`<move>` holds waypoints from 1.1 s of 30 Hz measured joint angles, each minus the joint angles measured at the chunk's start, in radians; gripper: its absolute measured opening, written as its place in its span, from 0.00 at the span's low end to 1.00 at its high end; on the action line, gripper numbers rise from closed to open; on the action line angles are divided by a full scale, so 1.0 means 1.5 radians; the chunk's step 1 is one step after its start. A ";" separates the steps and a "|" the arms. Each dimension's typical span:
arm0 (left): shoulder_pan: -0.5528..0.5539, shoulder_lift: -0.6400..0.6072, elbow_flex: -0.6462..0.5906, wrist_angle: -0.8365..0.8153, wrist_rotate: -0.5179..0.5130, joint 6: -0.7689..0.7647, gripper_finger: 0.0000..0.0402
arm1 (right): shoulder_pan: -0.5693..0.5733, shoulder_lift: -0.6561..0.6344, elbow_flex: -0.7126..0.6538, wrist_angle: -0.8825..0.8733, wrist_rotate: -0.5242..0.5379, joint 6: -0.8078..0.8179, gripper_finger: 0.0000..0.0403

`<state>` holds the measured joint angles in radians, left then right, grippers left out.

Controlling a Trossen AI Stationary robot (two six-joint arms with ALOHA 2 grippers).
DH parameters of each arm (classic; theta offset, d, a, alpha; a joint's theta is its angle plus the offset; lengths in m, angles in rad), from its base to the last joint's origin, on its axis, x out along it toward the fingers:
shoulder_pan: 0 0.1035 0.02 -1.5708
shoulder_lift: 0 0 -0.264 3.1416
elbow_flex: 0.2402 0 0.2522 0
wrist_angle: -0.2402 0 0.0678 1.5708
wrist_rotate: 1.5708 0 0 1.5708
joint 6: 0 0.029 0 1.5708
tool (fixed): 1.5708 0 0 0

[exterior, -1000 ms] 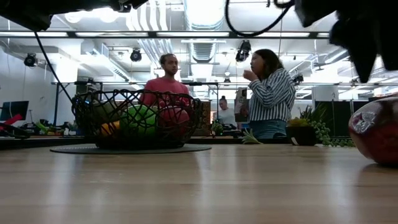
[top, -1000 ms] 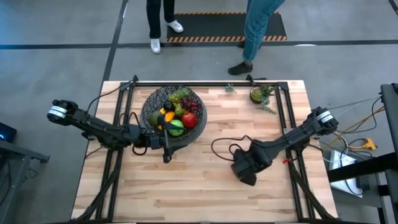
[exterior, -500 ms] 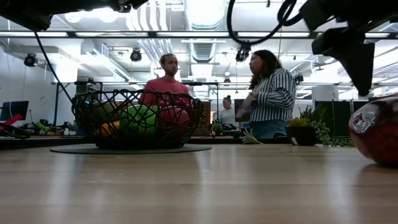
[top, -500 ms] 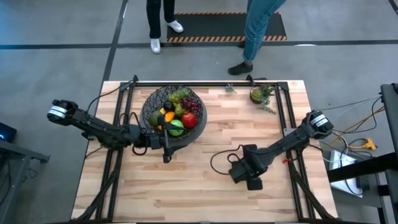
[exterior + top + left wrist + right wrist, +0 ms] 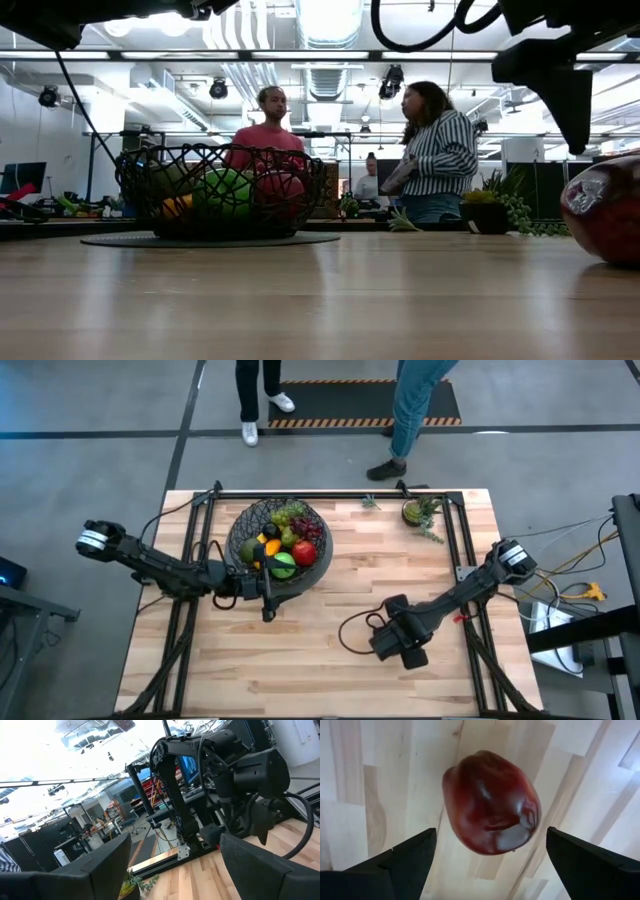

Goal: Build produce basket
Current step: Put the red apple into the basket

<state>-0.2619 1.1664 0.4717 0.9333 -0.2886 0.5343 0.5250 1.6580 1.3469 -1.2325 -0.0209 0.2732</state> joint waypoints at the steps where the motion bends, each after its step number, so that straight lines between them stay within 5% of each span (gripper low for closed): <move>1: 0.000 0.000 0.000 0.000 0.000 0.000 0.72 | 0.000 0.001 0.000 0.003 0.003 -0.002 0.89; 33: 0.000 0.001 0.000 -0.001 -0.003 0.001 0.72 | 0.000 0.022 -0.031 0.051 0.014 -0.068 0.89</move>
<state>-0.2619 1.1671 0.4717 0.9320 -0.2928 0.5362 0.5255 1.6909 1.3010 -1.1561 -0.0002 0.1710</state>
